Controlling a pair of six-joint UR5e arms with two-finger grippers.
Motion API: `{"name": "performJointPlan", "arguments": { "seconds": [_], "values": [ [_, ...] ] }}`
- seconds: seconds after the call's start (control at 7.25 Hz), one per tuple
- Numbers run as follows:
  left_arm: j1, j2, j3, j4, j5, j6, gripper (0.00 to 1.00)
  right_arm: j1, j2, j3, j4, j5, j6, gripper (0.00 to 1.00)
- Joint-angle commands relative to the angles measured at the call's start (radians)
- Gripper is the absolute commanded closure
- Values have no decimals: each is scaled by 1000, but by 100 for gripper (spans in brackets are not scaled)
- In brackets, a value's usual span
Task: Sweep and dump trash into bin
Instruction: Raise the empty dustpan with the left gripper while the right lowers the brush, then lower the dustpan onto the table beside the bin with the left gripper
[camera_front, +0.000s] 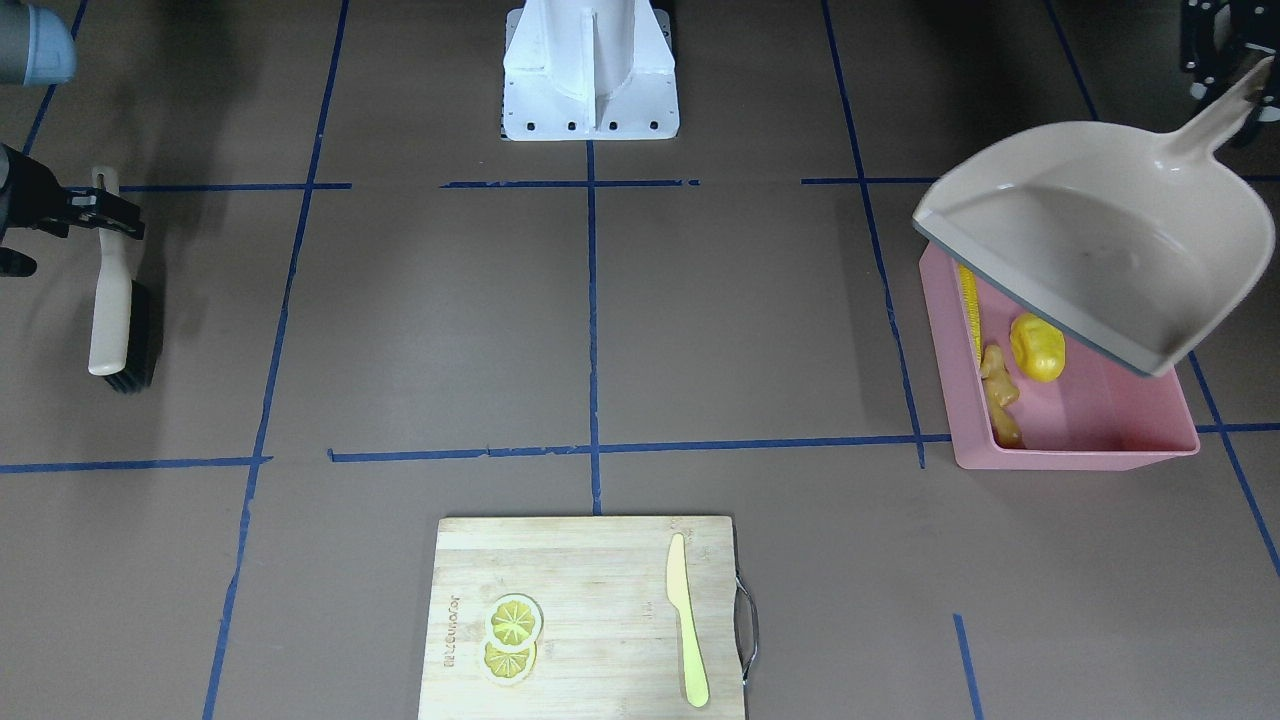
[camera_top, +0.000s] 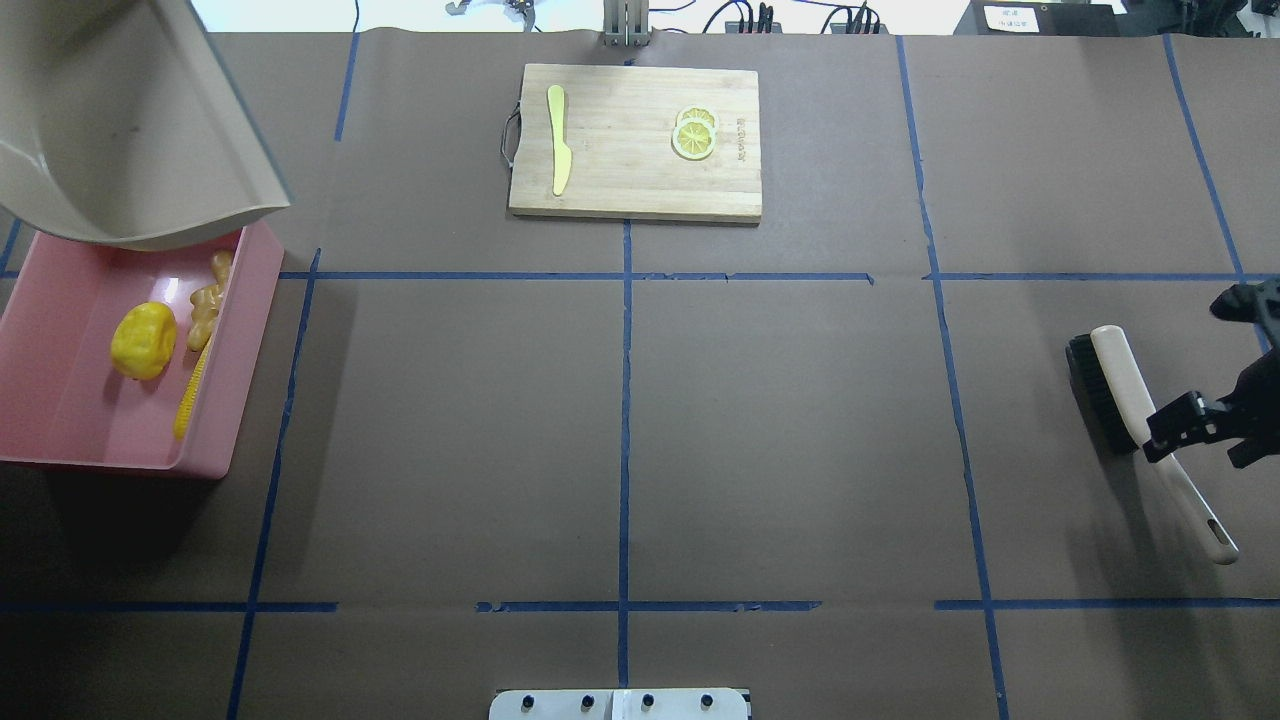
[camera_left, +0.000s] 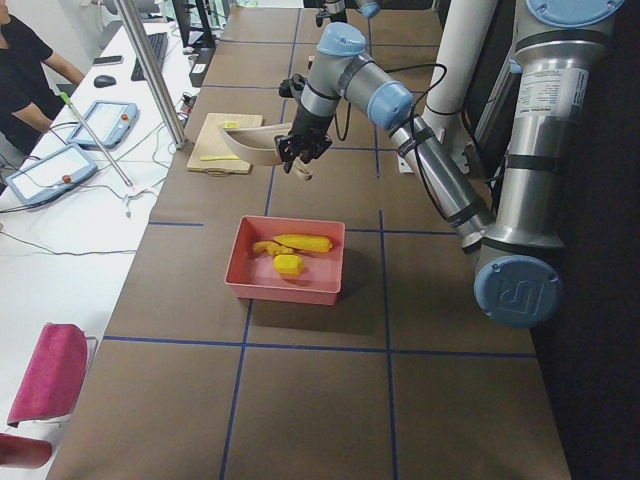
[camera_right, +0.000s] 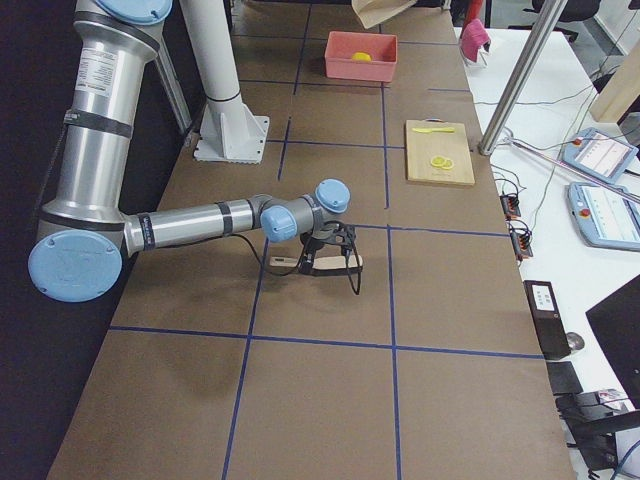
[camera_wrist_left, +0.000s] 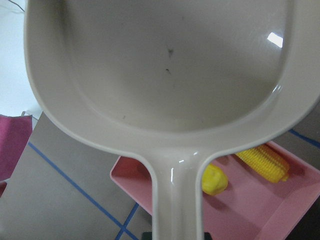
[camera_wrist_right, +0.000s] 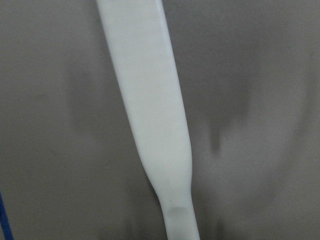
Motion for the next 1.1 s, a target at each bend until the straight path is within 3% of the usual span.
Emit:
{"name": "performJointPlan", "arguments": {
  "seconds": [0.0, 0.41, 0.69, 0.97],
  "values": [
    [150, -22, 6, -31, -23, 4, 92, 105, 0, 54, -1, 3, -1, 1],
    [333, -204, 188, -40, -20, 6, 88, 205, 31, 77, -1, 3, 9, 0],
    [367, -270, 400, -220, -20, 6, 89, 231, 81, 79, -1, -3, 11, 0],
    [368, -269, 564, -435, -17, 10, 89, 254, 105, 81, -5, 3, 10, 0]
  ]
}}
